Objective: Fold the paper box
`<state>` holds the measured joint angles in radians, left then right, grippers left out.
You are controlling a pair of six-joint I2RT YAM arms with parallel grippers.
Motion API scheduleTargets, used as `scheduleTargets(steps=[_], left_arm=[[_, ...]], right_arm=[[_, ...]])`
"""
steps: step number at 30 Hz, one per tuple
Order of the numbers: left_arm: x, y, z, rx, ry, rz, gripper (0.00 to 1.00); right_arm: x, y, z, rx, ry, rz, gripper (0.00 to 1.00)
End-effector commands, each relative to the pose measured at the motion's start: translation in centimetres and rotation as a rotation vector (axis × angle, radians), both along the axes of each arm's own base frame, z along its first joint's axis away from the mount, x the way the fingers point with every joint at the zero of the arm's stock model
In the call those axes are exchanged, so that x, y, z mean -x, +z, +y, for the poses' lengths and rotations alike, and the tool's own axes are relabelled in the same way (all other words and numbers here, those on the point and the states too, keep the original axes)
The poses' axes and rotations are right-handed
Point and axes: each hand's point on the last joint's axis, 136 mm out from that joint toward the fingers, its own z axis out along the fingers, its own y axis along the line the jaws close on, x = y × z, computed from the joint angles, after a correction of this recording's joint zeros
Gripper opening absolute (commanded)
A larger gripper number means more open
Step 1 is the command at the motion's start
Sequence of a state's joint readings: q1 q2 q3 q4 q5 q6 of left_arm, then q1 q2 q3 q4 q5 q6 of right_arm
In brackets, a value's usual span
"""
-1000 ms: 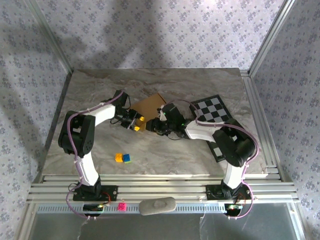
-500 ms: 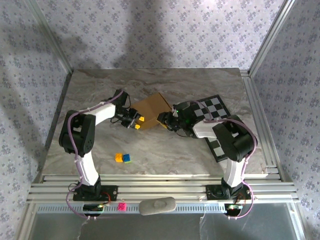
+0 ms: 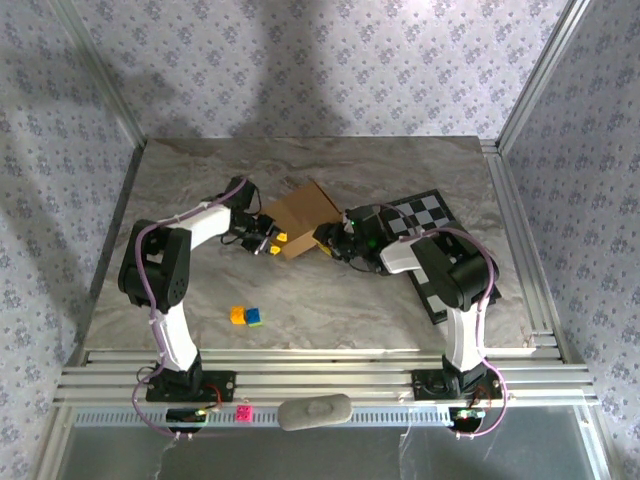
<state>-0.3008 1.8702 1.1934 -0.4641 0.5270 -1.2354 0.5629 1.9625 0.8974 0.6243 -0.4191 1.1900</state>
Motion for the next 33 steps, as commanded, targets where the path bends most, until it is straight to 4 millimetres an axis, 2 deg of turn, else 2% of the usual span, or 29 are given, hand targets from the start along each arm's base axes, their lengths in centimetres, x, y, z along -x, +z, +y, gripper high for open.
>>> scheduleTargets(steps=[1,4,8,12,17,23,29,31,33], left_arm=[[2.0,-1.2,2.4,-0.127,0.000,0.085,0.18],[2.4,-0.4,2.3,-0.116,-0.017,0.087,0.36],[2.8,0.5,3.1,-0.121,-0.008,0.079,0.43],[2.7,1.6,5.0,-0.166,0.002,0.047,0.48],[2.5,0.9,5.2,-0.157,-0.008,0.065,0.48],[2.6,-0.4,5.6,-0.170,0.026,0.060,0.39],[3.3,-2.5,6.3,-0.226,0.020,0.091,0.27],[3.4,-3.1,6.4,-0.230,0.026,0.090,0.21],[3.7,-3.4,6.5,-0.240,0.019,0.097,0.07]], right_arm=[[-1.2,-1.0,-0.4,0.019,-0.038,0.028,0.38],[-1.5,-1.4,-0.5,0.028,-0.048,0.046,0.35],[-1.7,-1.4,-0.4,0.032,-0.055,0.048,0.32],[-1.9,-1.4,-0.4,0.033,-0.056,0.051,0.30],[-2.2,-1.3,-0.2,0.016,-0.061,0.055,0.30],[-2.4,-0.3,-0.1,-0.017,-0.079,0.047,0.31],[-2.8,0.6,0.1,-0.035,-0.080,0.035,0.31],[-3.0,0.8,0.1,-0.037,-0.081,0.033,0.31],[-3.1,0.9,0.1,-0.037,-0.084,0.033,0.31]])
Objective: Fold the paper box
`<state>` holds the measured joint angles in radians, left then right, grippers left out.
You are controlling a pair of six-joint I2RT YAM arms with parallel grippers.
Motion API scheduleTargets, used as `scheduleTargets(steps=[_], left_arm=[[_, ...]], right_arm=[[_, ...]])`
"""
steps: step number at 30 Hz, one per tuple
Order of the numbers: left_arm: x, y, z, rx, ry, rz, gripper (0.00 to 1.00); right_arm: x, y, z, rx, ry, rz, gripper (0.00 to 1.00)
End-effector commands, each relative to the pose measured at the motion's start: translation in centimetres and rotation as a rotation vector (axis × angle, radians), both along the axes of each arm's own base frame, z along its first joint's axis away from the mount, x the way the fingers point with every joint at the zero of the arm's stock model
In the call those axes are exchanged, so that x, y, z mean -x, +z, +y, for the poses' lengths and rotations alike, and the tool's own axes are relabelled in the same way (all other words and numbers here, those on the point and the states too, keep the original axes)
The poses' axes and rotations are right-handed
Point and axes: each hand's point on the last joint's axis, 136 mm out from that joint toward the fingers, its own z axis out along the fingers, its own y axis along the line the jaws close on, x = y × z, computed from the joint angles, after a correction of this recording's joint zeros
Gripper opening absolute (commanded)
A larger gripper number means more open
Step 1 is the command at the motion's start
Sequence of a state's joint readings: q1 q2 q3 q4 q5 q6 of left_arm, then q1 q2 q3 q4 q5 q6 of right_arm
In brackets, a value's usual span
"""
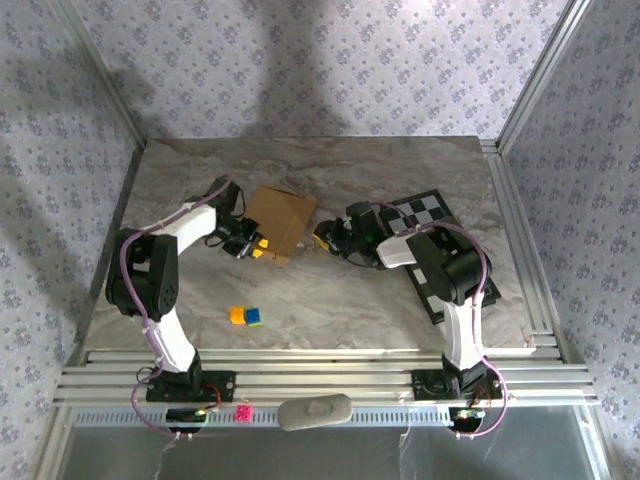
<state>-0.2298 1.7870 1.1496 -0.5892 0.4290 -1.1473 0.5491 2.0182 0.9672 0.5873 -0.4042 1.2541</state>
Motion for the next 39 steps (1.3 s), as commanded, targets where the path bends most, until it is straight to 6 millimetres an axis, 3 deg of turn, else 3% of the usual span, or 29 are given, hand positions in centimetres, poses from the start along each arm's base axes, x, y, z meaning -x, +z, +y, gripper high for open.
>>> scheduleTargets(steps=[1,12,16,19,25,33,39], left_arm=[[2.3,-3.7,1.7,-0.121,-0.008,0.091,0.01],[2.3,-2.1,1.6,-0.113,0.004,0.080,0.00],[0.7,1.1,-0.1,-0.006,0.041,0.030,0.00],[-0.1,3.6,-1.1,0.055,0.033,0.003,0.00],[0.0,5.8,-2.6,0.166,0.033,0.020,0.00],[-0.9,8.0,-3.6,0.275,0.076,-0.012,0.00],[-1.2,8.5,-3.8,0.297,0.093,-0.020,0.00]], right_arm=[[-1.4,1.7,0.0,-0.024,-0.029,-0.030,0.31],[-2.0,2.4,-0.7,-0.005,-0.030,-0.059,0.34],[-2.2,4.2,-1.2,-0.041,-0.043,-0.107,0.45],[-2.2,5.4,-1.8,-0.061,-0.044,-0.047,0.58],[-2.1,8.6,-3.8,-0.039,-0.079,-0.047,0.87],[-1.2,7.2,-2.8,-0.066,-0.037,0.171,0.91],[-1.9,5.6,-1.9,-0.123,-0.084,0.221,0.91]])
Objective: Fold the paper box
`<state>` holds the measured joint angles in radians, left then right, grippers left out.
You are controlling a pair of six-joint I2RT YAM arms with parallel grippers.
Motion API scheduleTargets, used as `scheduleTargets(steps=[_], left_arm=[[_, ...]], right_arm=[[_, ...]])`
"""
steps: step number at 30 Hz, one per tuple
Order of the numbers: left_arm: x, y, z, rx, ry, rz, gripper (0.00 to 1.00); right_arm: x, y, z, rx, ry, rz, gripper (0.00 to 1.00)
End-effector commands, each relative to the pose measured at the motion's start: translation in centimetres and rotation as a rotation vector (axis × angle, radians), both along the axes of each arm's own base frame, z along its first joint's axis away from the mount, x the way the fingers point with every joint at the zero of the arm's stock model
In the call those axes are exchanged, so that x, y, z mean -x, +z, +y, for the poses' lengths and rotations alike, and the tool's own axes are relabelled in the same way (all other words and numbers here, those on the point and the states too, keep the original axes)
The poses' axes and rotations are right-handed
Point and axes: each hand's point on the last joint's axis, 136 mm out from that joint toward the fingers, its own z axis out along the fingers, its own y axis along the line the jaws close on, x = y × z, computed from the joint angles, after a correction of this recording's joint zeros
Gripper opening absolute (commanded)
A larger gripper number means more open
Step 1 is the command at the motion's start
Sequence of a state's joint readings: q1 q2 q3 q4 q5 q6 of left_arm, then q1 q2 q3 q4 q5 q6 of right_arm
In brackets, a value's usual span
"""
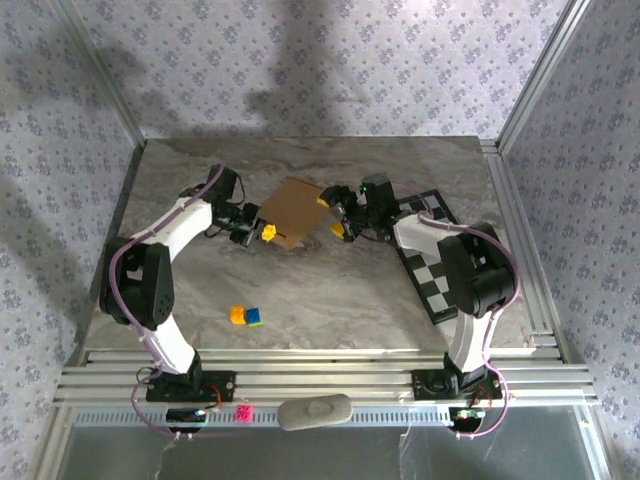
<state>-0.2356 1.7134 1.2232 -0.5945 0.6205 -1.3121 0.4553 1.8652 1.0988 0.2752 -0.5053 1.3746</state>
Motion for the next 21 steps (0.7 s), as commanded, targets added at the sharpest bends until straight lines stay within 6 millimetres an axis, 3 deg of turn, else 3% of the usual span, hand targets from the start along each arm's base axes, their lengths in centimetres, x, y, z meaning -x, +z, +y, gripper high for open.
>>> scheduleTargets(steps=[1,4,9,12,16,21], left_arm=[[-0.2,2.0,-0.5,0.065,0.032,-0.012,0.00],[-0.3,1.9,-0.6,0.074,0.036,-0.011,0.00],[-0.2,1.9,-0.7,0.073,0.037,-0.010,0.00],[-0.3,1.9,-0.7,0.074,0.041,-0.010,0.00],[-0.6,1.9,-0.8,0.084,0.050,-0.015,0.00],[-0.7,2.0,-0.8,0.086,0.049,-0.015,0.00]], right_arm=[[-0.4,-1.6,1.1,-0.057,-0.022,0.082,0.91],[-1.4,-2.2,2.0,-0.094,-0.042,0.069,0.89],[-3.7,-1.4,3.2,-0.160,-0.077,-0.009,0.86],[-4.2,-1.1,3.5,-0.158,-0.080,-0.036,0.84],[-4.4,-2.2,4.1,-0.176,-0.089,-0.026,0.81],[-5.6,-1.3,5.7,-0.219,-0.089,-0.049,0.74]])
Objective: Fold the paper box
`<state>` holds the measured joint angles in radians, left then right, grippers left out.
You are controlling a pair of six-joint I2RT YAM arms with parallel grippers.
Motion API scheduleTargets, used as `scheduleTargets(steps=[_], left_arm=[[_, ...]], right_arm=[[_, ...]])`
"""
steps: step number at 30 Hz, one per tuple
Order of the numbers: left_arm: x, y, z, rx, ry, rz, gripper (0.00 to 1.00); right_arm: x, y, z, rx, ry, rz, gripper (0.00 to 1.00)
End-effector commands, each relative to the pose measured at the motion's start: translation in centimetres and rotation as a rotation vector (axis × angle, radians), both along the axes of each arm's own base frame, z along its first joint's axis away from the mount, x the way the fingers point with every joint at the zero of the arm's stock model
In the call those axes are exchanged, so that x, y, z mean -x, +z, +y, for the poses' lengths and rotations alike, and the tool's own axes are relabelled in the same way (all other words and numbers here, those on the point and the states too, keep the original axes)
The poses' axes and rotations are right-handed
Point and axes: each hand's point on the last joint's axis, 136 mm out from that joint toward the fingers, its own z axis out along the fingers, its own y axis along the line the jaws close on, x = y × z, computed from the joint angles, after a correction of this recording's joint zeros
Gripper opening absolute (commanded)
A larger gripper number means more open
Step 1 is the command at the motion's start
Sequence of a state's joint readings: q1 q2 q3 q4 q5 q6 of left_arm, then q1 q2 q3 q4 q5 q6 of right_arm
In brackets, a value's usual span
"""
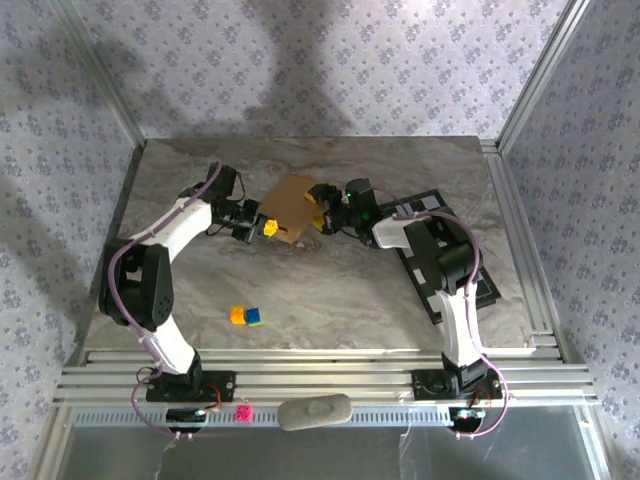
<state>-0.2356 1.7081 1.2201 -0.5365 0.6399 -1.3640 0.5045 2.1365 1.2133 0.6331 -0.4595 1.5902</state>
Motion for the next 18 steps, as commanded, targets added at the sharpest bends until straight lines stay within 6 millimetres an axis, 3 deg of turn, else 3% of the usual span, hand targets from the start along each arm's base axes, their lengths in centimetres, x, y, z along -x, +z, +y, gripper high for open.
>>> scheduleTargets(steps=[1,6,8,9,11,13,14,18], left_arm=[[0.2,1.1,-0.3,0.044,0.019,0.007,0.00],[0.0,1.2,-0.2,0.048,0.020,0.002,0.00],[-0.2,1.6,-0.2,0.052,0.018,-0.012,0.00],[-0.3,1.8,-0.1,0.053,0.016,-0.019,0.07],[-0.4,2.6,0.2,0.040,0.012,-0.043,0.41],[-0.3,3.8,1.0,-0.010,0.008,-0.069,0.63],[-0.3,4.6,1.6,-0.044,0.002,-0.098,0.68],[-0.6,8.6,3.2,-0.213,-0.103,-0.279,0.73]], right_arm=[[-0.9,1.1,1.2,-0.039,-0.014,-0.030,0.72],[-0.9,1.5,-0.3,-0.008,-0.069,-0.042,0.55],[-1.0,2.5,-1.1,0.009,-0.099,-0.053,0.50],[-0.4,1.5,-1.7,0.038,-0.111,-0.029,0.48],[0.0,2.2,-2.7,0.091,-0.123,-0.019,0.43],[0.7,2.6,-3.6,0.165,-0.124,0.007,0.43],[0.5,3.9,-3.9,0.199,-0.131,0.006,0.43],[2.4,5.0,-6.7,0.390,-0.134,0.093,0.44]])
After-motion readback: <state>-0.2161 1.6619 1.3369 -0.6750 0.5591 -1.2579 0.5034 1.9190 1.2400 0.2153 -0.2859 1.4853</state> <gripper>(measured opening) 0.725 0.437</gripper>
